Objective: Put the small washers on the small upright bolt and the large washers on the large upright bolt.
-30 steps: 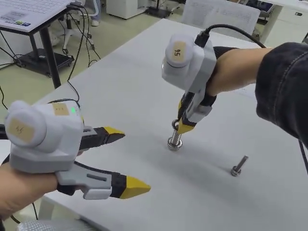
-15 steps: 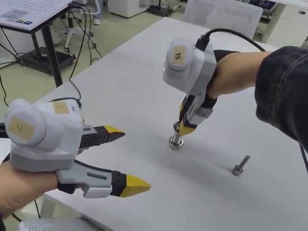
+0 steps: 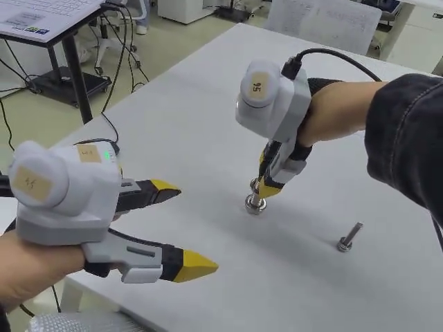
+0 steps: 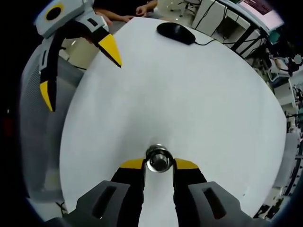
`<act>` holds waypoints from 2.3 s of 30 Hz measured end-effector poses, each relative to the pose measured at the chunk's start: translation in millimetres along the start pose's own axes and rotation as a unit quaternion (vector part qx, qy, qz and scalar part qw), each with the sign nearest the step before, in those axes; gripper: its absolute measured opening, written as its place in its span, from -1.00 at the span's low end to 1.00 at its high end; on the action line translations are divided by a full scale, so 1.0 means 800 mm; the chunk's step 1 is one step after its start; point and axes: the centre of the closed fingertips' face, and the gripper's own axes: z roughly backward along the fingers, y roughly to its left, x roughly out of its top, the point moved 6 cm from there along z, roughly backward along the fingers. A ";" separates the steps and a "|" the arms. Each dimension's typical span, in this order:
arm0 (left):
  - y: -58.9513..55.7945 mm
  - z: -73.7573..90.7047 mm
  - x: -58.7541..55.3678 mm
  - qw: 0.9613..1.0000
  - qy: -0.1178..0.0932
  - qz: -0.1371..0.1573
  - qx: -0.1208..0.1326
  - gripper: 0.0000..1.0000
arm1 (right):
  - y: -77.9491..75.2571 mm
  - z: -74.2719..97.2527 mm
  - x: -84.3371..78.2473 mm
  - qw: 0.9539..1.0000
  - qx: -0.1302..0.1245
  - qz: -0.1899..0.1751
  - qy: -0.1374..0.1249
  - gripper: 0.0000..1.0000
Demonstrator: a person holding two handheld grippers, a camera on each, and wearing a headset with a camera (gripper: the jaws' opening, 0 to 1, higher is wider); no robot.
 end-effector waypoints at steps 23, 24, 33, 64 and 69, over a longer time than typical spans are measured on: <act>0.001 0.003 -0.003 1.000 0.001 0.001 0.001 0.50 | 0.003 -0.018 -0.001 1.000 0.006 -0.009 -0.003 -0.54; 0.001 0.003 -0.003 1.000 0.001 0.001 0.001 0.50 | 0.002 -0.020 -0.001 1.000 0.006 -0.008 -0.003 -0.54; 0.001 0.004 -0.004 1.000 0.002 0.002 0.001 0.50 | -0.001 -0.026 -0.002 1.000 0.007 -0.011 -0.004 -0.54; 0.004 0.008 -0.008 1.000 0.001 0.005 0.003 0.49 | 0.008 -0.039 -0.001 1.000 0.011 -0.009 0.001 -0.53; 0.004 0.009 -0.008 1.000 0.001 0.006 0.004 0.49 | 0.007 -0.040 0.000 1.000 0.007 0.001 0.007 -0.52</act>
